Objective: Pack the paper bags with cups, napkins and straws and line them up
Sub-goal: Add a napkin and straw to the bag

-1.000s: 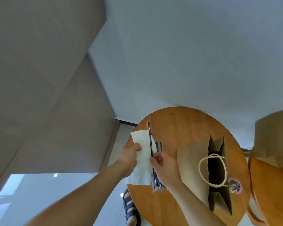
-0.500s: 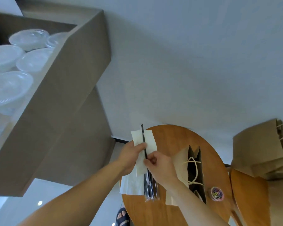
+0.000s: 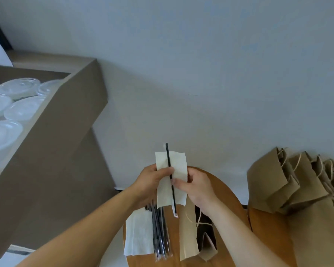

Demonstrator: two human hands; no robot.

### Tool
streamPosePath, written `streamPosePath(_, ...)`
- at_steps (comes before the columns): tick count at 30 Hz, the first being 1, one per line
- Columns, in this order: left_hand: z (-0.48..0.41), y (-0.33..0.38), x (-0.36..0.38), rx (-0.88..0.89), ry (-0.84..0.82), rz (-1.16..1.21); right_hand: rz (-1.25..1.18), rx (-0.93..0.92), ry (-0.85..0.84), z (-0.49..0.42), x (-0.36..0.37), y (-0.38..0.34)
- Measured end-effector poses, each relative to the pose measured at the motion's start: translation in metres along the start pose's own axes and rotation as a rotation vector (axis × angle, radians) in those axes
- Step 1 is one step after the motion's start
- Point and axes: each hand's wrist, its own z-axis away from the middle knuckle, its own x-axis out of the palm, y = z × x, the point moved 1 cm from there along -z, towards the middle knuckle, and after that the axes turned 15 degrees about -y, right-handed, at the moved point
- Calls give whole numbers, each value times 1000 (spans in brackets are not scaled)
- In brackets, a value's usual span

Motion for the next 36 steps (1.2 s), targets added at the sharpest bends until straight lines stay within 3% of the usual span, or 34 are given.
streamPosePath(5, -10, 5, 26, -2, -31, -3, -18, -11, -3, 10, -19, -3)
streamPosePath(12, -30, 20, 38, 76, 53, -183, -54, 10, -62, 21, -44, 2)
streamPosePath(18, -47, 24, 48, 81, -7, -240, -35, 23, -98, 19, -65, 9)
streamPosePath(21, -52, 12, 41, 98, 48, -189, 23, 13, -1, 14, -80, 12)
streamPosePath(24, -47, -26, 19, -113, 138, -408, 75, -2, 238, 6, -96, 13)
streamPosePath(25, -42, -44, 12, -242, 73, -518, 99, -11, 319, 2, -101, 15)
streamPosePath(28, -29, -97, 9, -629, -323, -757, 152, 4, 455, -16, -104, 23)
streamPosePath(30, -28, -123, 22, -703, -406, -832, 216, 43, 453, -31, -95, 34)
streamPosePath(36, -34, -159, 46, -605, -39, -1008, 331, 159, 381, -42, -63, 73)
